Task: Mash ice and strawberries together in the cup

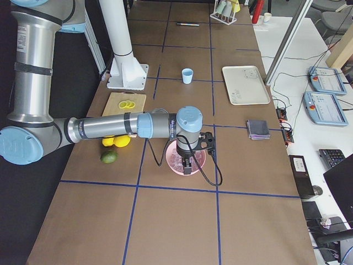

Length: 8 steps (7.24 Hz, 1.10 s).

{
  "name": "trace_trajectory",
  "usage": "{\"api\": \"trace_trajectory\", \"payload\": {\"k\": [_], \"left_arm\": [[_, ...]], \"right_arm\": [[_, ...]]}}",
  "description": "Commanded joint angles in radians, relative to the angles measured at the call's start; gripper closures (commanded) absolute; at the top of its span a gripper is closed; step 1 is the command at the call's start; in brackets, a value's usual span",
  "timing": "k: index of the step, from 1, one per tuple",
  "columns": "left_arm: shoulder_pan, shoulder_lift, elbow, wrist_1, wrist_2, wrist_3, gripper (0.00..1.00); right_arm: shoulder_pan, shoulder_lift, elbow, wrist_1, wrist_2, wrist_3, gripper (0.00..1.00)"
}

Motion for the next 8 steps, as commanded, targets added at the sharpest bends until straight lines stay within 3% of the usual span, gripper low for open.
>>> {"api": "trace_trajectory", "payload": {"k": [1, 8], "left_arm": [[-0.008, 0.016, 0.017, -0.004, -0.001, 0.009, 0.0], [-0.034, 0.039, -0.006, -0.004, -0.02, -0.052, 0.0]], "right_arm": [[0.015, -0.01, 0.001, -0.011, -0.003, -0.01, 0.0], [0.017, -0.028, -0.01, -0.015, -0.029, -0.008, 0.0]]}}
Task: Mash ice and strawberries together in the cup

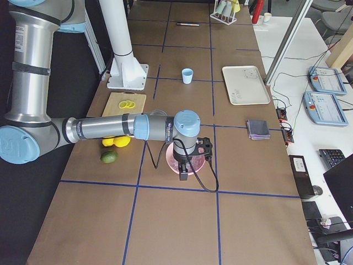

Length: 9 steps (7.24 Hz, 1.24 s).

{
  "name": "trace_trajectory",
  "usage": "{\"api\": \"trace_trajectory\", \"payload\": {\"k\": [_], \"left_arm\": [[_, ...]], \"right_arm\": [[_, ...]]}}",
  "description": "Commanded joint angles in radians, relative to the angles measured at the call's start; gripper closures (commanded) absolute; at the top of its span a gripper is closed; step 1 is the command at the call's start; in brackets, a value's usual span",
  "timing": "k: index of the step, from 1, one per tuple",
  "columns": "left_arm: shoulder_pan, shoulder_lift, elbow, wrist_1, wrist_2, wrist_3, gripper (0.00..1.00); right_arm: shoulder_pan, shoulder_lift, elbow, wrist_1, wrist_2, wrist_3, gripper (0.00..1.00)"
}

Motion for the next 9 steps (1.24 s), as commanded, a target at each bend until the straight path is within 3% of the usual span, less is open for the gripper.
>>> {"api": "trace_trajectory", "payload": {"k": [1, 3, 9], "left_arm": [[0.001, 0.008, 0.011, -0.008, 0.008, -0.006, 0.0], [0.003, 0.006, 0.002, -0.008, 0.01, -0.006, 0.0], [0.006, 0.003, -0.008, -0.045, 0.068, -0.003, 0.0]], "right_arm": [[-0.001, -0.005, -0.003, 0.0, -0.001, 0.0, 0.0], [-0.001, 0.001, 0.002, 0.001, -0.041, 0.0, 0.0], [-0.001, -0.002, 0.005, 0.009, -0.039, -0.002, 0.0]]}}
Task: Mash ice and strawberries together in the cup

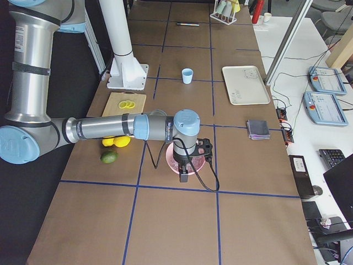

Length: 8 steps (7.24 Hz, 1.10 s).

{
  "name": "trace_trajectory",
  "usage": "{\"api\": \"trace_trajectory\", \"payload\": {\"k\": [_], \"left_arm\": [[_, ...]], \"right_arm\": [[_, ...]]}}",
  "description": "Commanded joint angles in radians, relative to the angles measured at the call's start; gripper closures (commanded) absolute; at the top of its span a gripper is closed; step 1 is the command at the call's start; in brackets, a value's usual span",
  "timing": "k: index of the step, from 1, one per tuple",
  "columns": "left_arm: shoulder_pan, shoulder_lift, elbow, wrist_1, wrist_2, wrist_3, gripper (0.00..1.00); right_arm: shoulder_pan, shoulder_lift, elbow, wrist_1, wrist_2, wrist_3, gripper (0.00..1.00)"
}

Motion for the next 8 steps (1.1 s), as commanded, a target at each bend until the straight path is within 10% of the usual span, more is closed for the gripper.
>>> {"api": "trace_trajectory", "payload": {"k": [1, 8], "left_arm": [[0.0, -0.002, -0.001, -0.002, 0.013, 0.0, 0.0], [0.0, 0.011, -0.004, -0.05, 0.002, -0.005, 0.0]], "right_arm": [[0.0, -0.004, -0.003, 0.003, 0.004, 0.0, 0.0], [0.0, -0.005, -0.018, 0.0, 0.073, 0.02, 0.0]]}}
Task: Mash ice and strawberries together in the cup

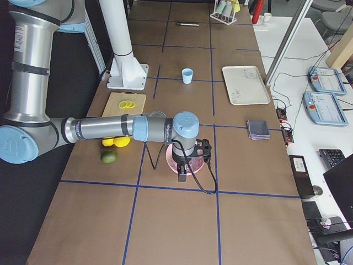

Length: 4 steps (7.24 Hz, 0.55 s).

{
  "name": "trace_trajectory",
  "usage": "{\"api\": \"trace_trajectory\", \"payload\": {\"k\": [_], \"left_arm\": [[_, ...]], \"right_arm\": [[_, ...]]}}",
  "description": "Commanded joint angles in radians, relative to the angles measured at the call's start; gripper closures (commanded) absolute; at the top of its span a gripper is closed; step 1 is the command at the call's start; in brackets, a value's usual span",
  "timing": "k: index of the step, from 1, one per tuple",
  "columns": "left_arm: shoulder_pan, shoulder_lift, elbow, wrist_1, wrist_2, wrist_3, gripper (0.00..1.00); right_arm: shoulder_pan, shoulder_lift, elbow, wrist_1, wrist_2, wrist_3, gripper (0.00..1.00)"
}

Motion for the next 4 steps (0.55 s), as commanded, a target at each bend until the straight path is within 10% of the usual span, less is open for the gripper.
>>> {"api": "trace_trajectory", "payload": {"k": [1, 4], "left_arm": [[0.0, 0.007, 0.0, -0.002, 0.0, 0.001, 0.0], [0.002, 0.007, 0.009, 0.013, 0.0, -0.005, 0.0]], "right_arm": [[0.0, 0.0, -0.004, 0.0, 0.009, 0.001, 0.0], [0.0, -0.001, -0.006, 0.0, 0.008, 0.001, 0.0]]}}
